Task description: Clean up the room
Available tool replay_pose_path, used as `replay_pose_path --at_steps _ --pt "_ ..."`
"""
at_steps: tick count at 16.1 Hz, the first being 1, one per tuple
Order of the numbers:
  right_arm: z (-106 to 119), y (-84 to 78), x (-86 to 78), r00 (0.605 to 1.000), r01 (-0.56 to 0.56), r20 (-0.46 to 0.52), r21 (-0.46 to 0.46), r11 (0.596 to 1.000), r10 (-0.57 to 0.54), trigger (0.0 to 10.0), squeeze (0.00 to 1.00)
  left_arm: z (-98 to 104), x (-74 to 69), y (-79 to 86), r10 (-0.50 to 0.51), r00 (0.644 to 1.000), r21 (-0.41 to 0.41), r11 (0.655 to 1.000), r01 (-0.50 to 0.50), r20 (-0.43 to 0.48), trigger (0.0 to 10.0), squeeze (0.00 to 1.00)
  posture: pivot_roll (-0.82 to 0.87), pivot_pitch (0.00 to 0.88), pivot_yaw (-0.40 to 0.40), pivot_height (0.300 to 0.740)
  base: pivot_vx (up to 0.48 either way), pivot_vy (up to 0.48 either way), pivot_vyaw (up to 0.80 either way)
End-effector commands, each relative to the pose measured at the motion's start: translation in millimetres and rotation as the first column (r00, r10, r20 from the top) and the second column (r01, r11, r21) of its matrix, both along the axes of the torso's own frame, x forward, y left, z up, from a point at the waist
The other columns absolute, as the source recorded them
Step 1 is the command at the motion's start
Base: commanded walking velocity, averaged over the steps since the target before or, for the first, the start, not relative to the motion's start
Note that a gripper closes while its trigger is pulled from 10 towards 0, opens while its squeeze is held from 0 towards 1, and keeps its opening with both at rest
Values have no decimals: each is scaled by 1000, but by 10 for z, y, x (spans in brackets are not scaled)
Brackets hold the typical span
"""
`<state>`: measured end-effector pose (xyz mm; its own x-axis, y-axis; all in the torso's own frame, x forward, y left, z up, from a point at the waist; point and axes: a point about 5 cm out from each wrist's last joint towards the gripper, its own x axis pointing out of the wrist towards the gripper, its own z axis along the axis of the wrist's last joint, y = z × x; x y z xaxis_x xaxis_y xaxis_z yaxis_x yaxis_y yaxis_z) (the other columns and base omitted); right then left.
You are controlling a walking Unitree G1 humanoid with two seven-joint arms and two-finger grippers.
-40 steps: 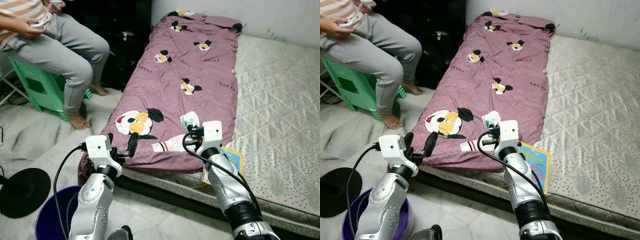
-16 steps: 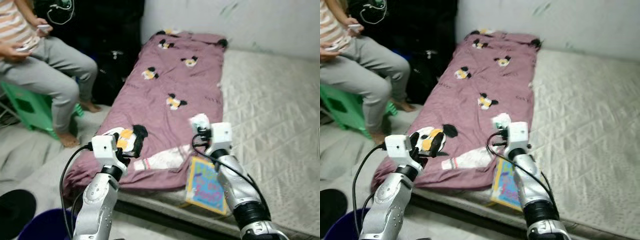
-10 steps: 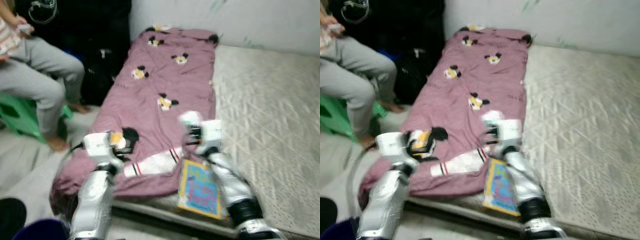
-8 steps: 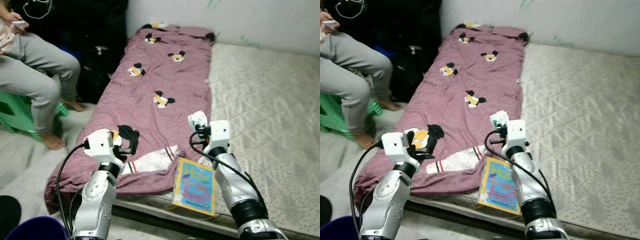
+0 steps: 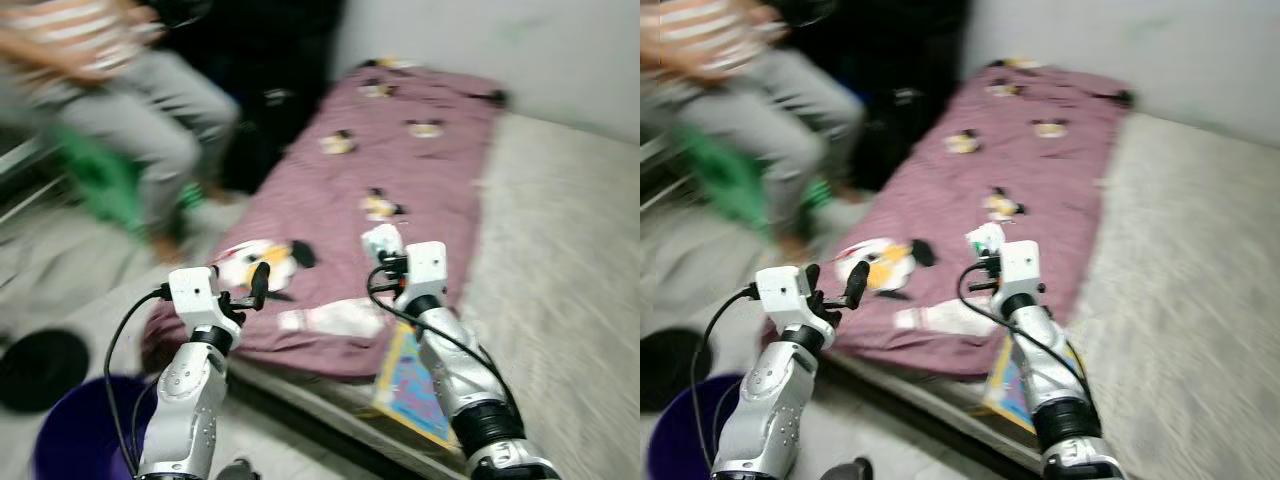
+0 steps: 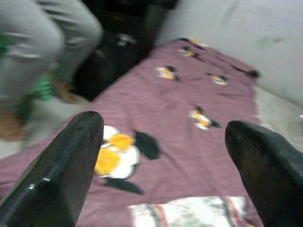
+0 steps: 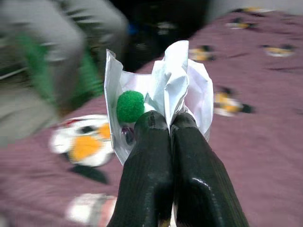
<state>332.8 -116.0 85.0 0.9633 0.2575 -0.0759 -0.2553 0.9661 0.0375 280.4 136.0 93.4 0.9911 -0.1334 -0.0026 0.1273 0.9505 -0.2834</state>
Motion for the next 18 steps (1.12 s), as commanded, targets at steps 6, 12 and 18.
replay_pose_path --at_steps 6,12,18 --pt "2 -36 0 1000 2 1 -12 1000 -2 10000 0 -34 -9 -9 3 1000 -26 1000 -4 -23 10000 0 51 124 -22 740 0 0 800" --pt "9 -12 7 1000 -12 4 -17 1000 12 10000 0 -37 -2 -6 4 1000 -19 1000 -4 -21 10000 0 52 114 -22 740 0 0 800" --pt "0 9 5 1000 -18 -1 -17 1000 18 10000 0 -39 0 4 8 1000 -14 1000 -8 -21 10000 0 53 111 -21 740 0 0 800"
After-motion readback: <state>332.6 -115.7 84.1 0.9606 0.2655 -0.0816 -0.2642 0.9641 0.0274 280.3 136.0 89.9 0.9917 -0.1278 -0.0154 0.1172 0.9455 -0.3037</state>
